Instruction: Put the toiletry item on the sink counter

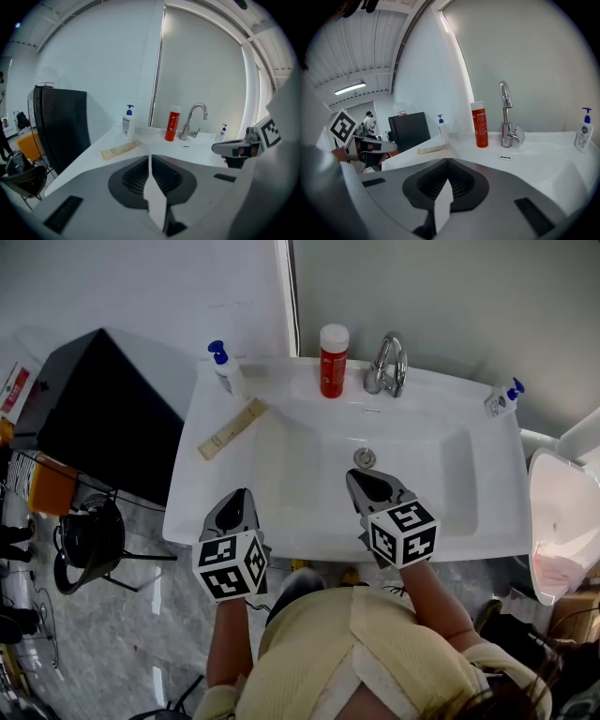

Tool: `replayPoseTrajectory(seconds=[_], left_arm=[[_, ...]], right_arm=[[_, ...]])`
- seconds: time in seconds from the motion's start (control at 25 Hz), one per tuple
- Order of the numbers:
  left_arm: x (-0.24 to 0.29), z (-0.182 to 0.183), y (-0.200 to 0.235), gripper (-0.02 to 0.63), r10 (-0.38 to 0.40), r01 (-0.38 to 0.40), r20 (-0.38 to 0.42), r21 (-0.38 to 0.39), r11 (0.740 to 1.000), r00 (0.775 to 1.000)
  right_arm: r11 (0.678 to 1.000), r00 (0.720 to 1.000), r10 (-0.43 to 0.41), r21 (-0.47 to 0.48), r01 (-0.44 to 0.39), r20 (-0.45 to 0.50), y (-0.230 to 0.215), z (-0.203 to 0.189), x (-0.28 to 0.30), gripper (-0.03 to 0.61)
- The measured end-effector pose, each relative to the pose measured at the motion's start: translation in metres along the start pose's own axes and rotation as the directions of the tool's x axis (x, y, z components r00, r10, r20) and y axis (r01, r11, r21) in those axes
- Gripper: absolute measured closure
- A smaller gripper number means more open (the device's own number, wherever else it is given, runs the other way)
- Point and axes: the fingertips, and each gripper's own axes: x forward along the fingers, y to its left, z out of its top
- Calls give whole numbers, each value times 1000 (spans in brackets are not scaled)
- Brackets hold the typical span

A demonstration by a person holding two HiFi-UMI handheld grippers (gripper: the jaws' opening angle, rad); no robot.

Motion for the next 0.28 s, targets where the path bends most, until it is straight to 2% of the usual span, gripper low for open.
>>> replayPoseTrajectory(seconds=[0.28], left_arm=[[1,3,11,560,37,-37,4,-1,999,999]], right_arm=[[1000,1000,6,-2,-6,8,-2,4,3,552]])
